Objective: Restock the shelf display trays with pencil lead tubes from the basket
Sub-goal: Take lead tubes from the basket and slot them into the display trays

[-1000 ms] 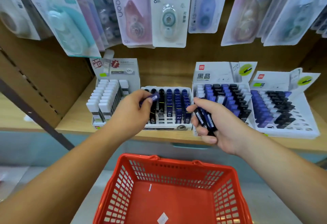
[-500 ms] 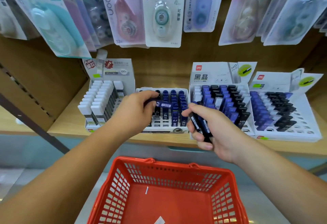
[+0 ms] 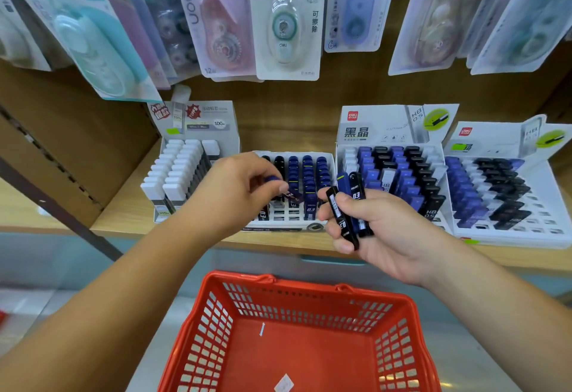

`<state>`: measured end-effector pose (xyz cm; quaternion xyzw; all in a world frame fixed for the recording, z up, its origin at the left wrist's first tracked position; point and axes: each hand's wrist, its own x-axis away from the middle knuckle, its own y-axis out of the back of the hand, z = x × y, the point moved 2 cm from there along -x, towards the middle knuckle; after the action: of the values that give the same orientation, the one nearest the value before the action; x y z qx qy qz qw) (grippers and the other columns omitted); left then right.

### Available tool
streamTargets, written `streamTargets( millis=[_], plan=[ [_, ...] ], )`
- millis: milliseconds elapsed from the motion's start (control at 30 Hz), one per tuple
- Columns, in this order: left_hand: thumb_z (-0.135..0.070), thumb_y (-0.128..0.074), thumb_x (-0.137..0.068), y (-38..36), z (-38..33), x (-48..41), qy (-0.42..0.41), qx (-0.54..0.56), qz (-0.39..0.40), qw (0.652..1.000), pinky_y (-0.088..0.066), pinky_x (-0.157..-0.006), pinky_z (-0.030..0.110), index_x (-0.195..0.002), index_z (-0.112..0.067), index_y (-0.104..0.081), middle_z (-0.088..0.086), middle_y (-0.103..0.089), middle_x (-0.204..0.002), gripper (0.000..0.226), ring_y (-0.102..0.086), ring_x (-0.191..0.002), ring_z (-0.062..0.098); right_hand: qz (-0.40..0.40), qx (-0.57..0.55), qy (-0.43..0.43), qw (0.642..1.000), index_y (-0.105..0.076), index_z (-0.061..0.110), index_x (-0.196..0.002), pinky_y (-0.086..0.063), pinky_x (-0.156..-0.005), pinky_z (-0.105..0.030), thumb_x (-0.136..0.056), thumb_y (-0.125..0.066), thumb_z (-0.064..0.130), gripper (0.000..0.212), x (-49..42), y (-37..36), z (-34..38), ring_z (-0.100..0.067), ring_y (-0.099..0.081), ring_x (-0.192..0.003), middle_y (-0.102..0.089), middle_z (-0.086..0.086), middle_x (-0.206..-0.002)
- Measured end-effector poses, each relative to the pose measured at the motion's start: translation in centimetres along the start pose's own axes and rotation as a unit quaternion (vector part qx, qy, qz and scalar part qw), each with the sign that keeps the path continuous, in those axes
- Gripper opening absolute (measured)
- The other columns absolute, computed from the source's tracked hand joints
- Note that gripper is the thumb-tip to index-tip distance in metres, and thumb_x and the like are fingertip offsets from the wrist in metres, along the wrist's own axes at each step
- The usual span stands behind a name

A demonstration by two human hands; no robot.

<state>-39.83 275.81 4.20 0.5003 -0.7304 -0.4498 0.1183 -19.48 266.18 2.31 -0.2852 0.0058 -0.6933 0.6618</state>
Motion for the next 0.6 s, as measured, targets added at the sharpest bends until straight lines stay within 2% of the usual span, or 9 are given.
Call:
streamTargets(
  millis=[67, 133, 267, 400, 600],
  plan=[
    [-0.028, -0.080, -0.089, -0.8, -0.4, -0.2, -0.026, -0.034, 0.003, 0.999, -0.041, -0.066, 0.019, -0.095, -0.022, -0.078, -0.011, -0.062, -0.080, 0.008, -0.056, -0.073, 0.002, 0.004, 0.005, 0.003, 1.000, -0.057, -0.005, -0.129, -0.039, -0.048, -0.031, -0.107, -0.049, 0.009, 0.028, 0.2, -0.1, -0.1, -0.022, -0.056, -0.062, -0.070, -0.019, -0.091],
    [-0.025, -0.086, -0.084, -1.5, -0.4, -0.4, -0.005, -0.021, 0.007, 1.000, -0.041, -0.063, 0.013, -0.098, -0.021, -0.075, -0.011, -0.061, -0.076, 0.018, -0.056, -0.068, 0.001, 0.008, 0.015, 0.001, 1.000, -0.060, 0.000, -0.128, -0.042, -0.048, -0.032, -0.108, -0.048, 0.013, 0.026, 0.5, 0.0, 0.0, -0.023, -0.059, -0.062, -0.072, -0.017, -0.094],
    [-0.018, -0.089, -0.079, -1.9, -0.4, -0.6, 0.007, -0.024, 0.000, 1.000, -0.040, -0.058, 0.008, -0.083, -0.020, -0.070, -0.015, -0.055, -0.060, 0.020, -0.055, -0.061, -0.007, 0.005, 0.054, 0.003, 0.999, -0.061, 0.011, -0.127, -0.043, -0.041, -0.028, -0.108, -0.050, 0.021, 0.024, 0.8, 0.7, 0.3, -0.023, -0.064, -0.064, -0.074, -0.012, -0.101],
    [-0.010, -0.087, -0.080, -2.2, -0.3, -0.6, -0.022, -0.039, -0.012, 0.999, -0.038, -0.057, 0.007, -0.079, -0.014, -0.074, -0.020, -0.052, -0.062, 0.014, -0.055, -0.063, -0.010, 0.001, 0.024, 0.003, 1.000, -0.061, 0.005, -0.127, -0.038, -0.042, -0.027, -0.108, -0.049, 0.016, 0.025, 0.6, 1.1, 0.4, -0.022, -0.061, -0.064, -0.074, -0.017, -0.100],
    [-0.003, -0.081, -0.084, -2.4, 0.1, -0.8, -0.050, -0.032, -0.012, 0.998, -0.040, -0.062, 0.005, -0.088, -0.013, -0.079, -0.023, -0.056, -0.072, 0.010, -0.055, -0.068, -0.013, 0.003, 0.012, 0.017, 1.000, -0.062, -0.004, -0.126, -0.038, -0.049, -0.030, -0.107, -0.047, 0.007, 0.026, 0.2, 1.4, 0.4, -0.023, -0.062, -0.068, -0.074, -0.023, -0.103]
  ],
)
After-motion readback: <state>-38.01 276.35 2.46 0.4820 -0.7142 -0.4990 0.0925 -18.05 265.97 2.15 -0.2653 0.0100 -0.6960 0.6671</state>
